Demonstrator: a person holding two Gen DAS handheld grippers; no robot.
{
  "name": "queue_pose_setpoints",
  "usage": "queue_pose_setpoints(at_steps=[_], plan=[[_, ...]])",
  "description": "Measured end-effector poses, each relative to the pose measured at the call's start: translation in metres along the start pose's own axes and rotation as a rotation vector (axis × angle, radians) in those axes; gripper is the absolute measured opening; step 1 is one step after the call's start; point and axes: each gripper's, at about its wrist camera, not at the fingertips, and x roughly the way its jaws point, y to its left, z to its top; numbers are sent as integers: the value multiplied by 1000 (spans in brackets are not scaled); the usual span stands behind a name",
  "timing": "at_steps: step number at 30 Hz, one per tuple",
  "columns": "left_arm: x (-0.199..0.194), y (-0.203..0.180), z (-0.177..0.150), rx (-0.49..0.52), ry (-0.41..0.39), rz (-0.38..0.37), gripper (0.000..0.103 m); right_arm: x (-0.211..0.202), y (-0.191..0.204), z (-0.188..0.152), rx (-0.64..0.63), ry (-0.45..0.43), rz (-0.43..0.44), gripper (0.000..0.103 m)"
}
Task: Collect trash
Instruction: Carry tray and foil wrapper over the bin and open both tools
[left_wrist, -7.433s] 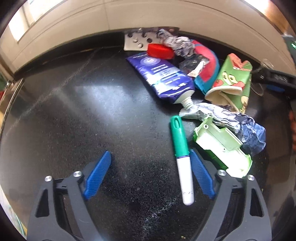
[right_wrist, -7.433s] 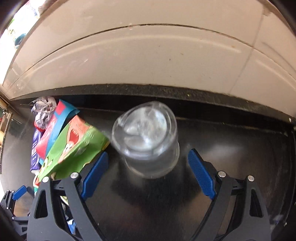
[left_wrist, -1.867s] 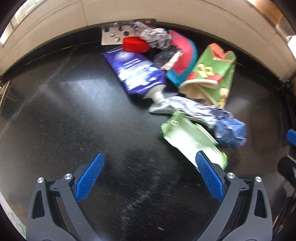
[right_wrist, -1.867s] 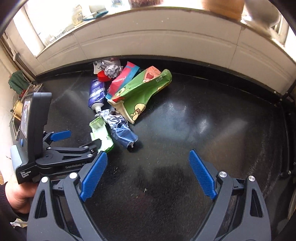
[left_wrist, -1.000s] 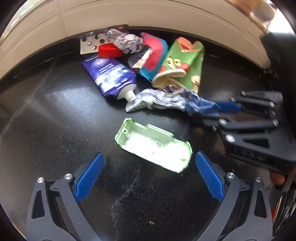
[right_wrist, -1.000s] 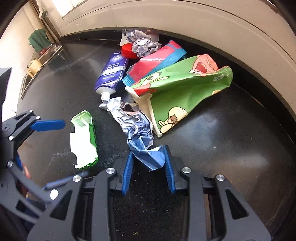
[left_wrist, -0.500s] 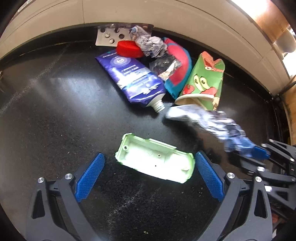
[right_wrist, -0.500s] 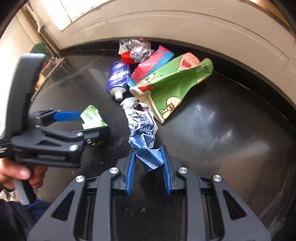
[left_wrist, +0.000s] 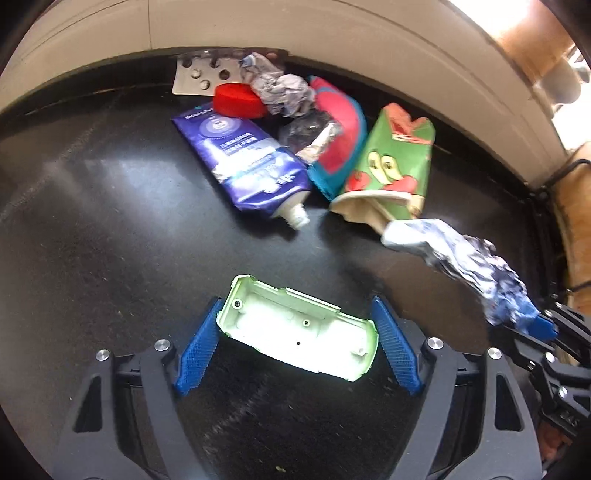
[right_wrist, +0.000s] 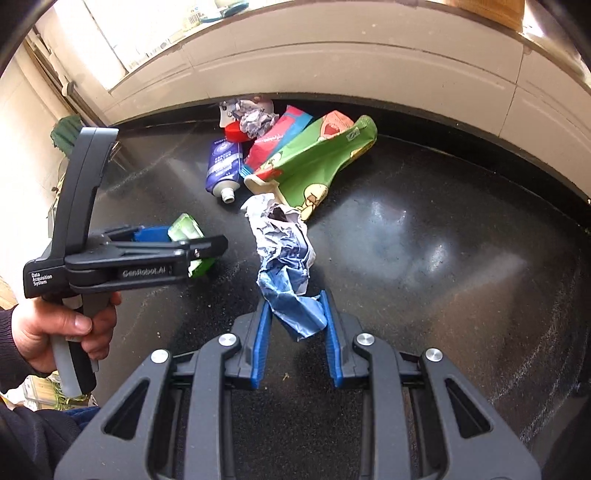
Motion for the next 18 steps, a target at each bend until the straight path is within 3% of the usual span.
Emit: queue_pose_setpoints(at_steps=[10,18], plan=[[-54,0,-31,74,-50,32,77,-20,22,0,-10,-43,-15,27],[-100,21,-60,102,-105,80,77,-37,65,-3,-56,-79,-23,27]])
